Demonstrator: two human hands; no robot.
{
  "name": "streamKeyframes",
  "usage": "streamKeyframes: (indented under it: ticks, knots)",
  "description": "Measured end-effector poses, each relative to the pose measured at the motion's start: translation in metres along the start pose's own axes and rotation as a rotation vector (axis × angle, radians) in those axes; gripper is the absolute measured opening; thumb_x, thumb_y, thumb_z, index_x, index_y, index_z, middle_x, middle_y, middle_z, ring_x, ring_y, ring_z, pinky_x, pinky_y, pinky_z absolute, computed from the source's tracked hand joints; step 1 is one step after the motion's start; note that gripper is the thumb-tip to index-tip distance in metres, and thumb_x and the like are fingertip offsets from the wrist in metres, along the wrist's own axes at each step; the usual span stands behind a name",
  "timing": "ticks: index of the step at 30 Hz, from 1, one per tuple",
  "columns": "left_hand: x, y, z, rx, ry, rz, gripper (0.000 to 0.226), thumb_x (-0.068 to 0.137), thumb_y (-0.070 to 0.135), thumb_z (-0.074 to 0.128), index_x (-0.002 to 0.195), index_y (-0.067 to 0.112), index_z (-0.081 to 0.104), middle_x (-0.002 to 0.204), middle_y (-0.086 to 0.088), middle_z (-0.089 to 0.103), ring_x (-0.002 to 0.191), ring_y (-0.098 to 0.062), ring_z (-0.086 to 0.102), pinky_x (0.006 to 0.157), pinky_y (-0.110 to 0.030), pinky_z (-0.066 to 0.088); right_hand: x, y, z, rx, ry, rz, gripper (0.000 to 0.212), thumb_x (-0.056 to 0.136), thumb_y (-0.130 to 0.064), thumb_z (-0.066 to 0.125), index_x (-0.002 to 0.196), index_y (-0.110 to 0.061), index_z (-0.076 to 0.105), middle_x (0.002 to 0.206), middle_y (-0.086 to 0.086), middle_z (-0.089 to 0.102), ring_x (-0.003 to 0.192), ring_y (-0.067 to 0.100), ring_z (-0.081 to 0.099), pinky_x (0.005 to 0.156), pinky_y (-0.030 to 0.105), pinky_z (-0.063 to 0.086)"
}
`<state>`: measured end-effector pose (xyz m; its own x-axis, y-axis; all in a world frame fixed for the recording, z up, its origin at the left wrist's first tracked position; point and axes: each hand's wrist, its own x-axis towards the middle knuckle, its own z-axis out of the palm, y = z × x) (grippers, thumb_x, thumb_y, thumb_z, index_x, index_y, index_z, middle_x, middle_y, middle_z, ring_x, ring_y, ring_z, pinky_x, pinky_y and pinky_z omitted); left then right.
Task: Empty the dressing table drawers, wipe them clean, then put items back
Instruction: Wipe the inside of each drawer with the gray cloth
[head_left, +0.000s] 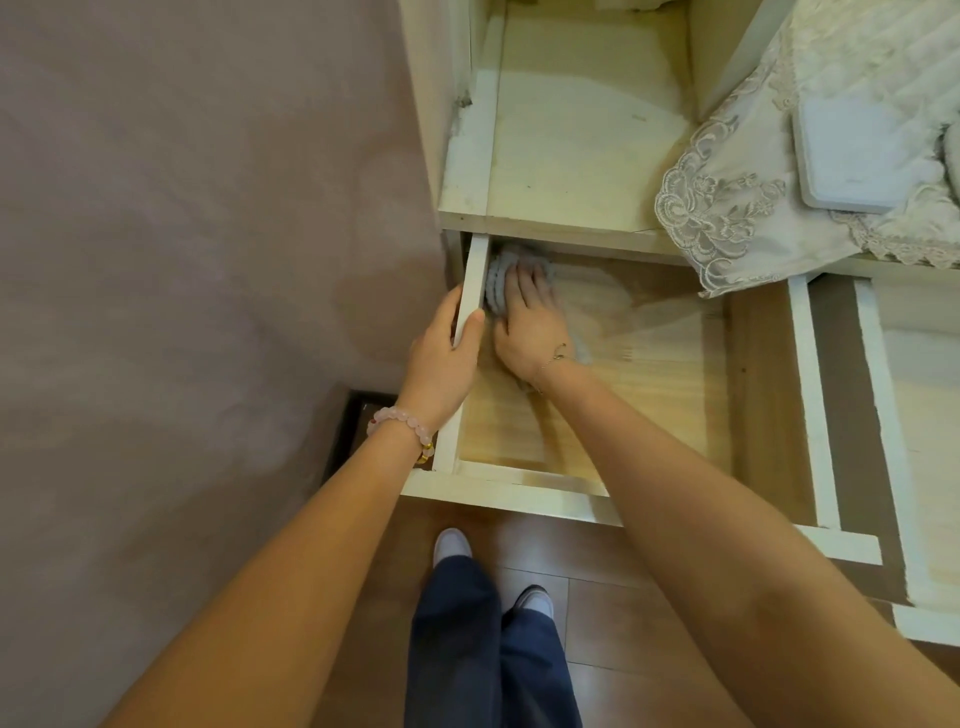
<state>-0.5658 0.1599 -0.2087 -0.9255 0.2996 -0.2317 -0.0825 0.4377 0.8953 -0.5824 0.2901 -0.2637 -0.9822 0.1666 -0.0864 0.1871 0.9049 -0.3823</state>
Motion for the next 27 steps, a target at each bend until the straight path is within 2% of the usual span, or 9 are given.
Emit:
streamKeyframes:
  ticks: [4, 7, 9, 10, 13, 15, 21, 24, 27]
  knots:
    - [0.0, 0.001, -0.001, -0.003, -0.001, -0.01, 0.04, 0.1, 0.03, 0.038, 0.14, 0.027, 0.037, 0.102, 0.028, 0.049, 0.078, 0.027, 0.046, 0.063, 0.004, 0.037, -0.012, 0.021, -0.008, -0.064, -0.057, -0.102, 0.059, 0.096, -0.022, 0.036, 0.147, -0.005, 0.012, 0.156, 0.013, 0.013, 0.145, 0.027, 0.005, 0.116, 0.033, 0.002]
    - [0.001, -0.001, 0.0, -0.006, -0.004, -0.013, 0.042, 0.1, 0.033, 0.037, 0.142, 0.028, 0.035, 0.115, 0.023, 0.048, 0.093, 0.014, 0.048, 0.072, 0.0, 0.036, -0.02, 0.035, -0.012, -0.083, -0.108, -0.075, 0.057, 0.097, -0.018, 0.036, 0.147, -0.005, 0.013, 0.156, 0.012, 0.01, 0.145, 0.025, 0.003, 0.116, 0.035, 0.004]
    - [0.001, -0.003, 0.0, -0.017, -0.013, -0.025, 0.043, 0.1, 0.034, 0.037, 0.143, 0.029, 0.033, 0.123, 0.019, 0.046, 0.106, 0.006, 0.044, 0.081, -0.007, 0.034, -0.03, 0.053, -0.021, -0.065, -0.128, 0.021, 0.059, 0.094, -0.014, 0.038, 0.147, -0.004, 0.014, 0.156, 0.014, 0.011, 0.145, 0.028, 0.005, 0.117, 0.037, 0.007]
    - [0.002, -0.003, 0.0, -0.017, -0.02, -0.031, 0.044, 0.1, 0.034, 0.036, 0.143, 0.028, 0.033, 0.125, 0.018, 0.047, 0.106, 0.006, 0.045, 0.079, -0.005, 0.034, -0.036, 0.066, -0.029, -0.066, -0.129, 0.094, 0.06, 0.094, -0.012, 0.039, 0.147, -0.003, 0.013, 0.156, 0.015, 0.011, 0.144, 0.03, 0.007, 0.117, 0.038, 0.009]
    - [0.001, -0.001, 0.0, -0.014, -0.035, -0.036, 0.043, 0.101, 0.032, 0.036, 0.143, 0.025, 0.032, 0.108, 0.026, 0.048, 0.08, 0.025, 0.047, 0.06, 0.003, 0.037, -0.065, 0.118, -0.051, -0.121, -0.135, 0.253, 0.058, 0.093, -0.013, 0.031, 0.145, 0.005, 0.01, 0.154, 0.023, 0.011, 0.143, 0.036, 0.005, 0.117, 0.041, 0.004]
    - [0.001, -0.001, 0.0, -0.018, -0.033, -0.044, 0.043, 0.101, 0.031, 0.036, 0.143, 0.024, 0.032, 0.103, 0.028, 0.046, 0.073, 0.029, 0.045, 0.057, 0.004, 0.037, -0.083, 0.138, -0.058, -0.124, -0.118, 0.252, 0.059, 0.091, -0.019, 0.019, 0.142, 0.011, 0.012, 0.151, 0.029, 0.013, 0.141, 0.041, 0.005, 0.117, 0.045, -0.001]
    - [0.001, 0.0, 0.001, -0.01, -0.017, -0.047, 0.041, 0.101, 0.032, 0.035, 0.142, 0.026, 0.033, 0.1, 0.019, 0.053, 0.078, 0.003, 0.051, 0.056, 0.001, 0.041, -0.091, 0.135, -0.053, -0.09, -0.172, 0.303, 0.062, 0.098, -0.021, 0.039, 0.146, 0.002, 0.006, 0.155, 0.02, -0.001, 0.143, 0.036, -0.008, 0.113, 0.037, -0.012]
    - [0.001, 0.002, 0.002, -0.014, -0.014, -0.045, 0.041, 0.101, 0.03, 0.035, 0.142, 0.025, 0.034, 0.098, 0.019, 0.053, 0.077, 0.003, 0.051, 0.057, 0.0, 0.041, -0.083, 0.123, -0.05, -0.118, -0.175, 0.243, 0.062, 0.097, -0.023, 0.039, 0.146, 0.0, 0.009, 0.156, 0.018, 0.005, 0.143, 0.035, -0.006, 0.117, 0.04, -0.005]
    - [-0.001, 0.003, 0.001, -0.013, -0.013, -0.04, 0.038, 0.101, 0.028, 0.036, 0.139, 0.024, 0.037, 0.096, 0.024, 0.051, 0.073, 0.017, 0.051, 0.058, 0.003, 0.038, -0.07, 0.081, -0.04, -0.103, -0.25, 0.063, 0.058, 0.098, -0.021, 0.036, 0.147, -0.004, 0.01, 0.157, 0.014, 0.005, 0.144, 0.031, -0.003, 0.115, 0.036, 0.001]
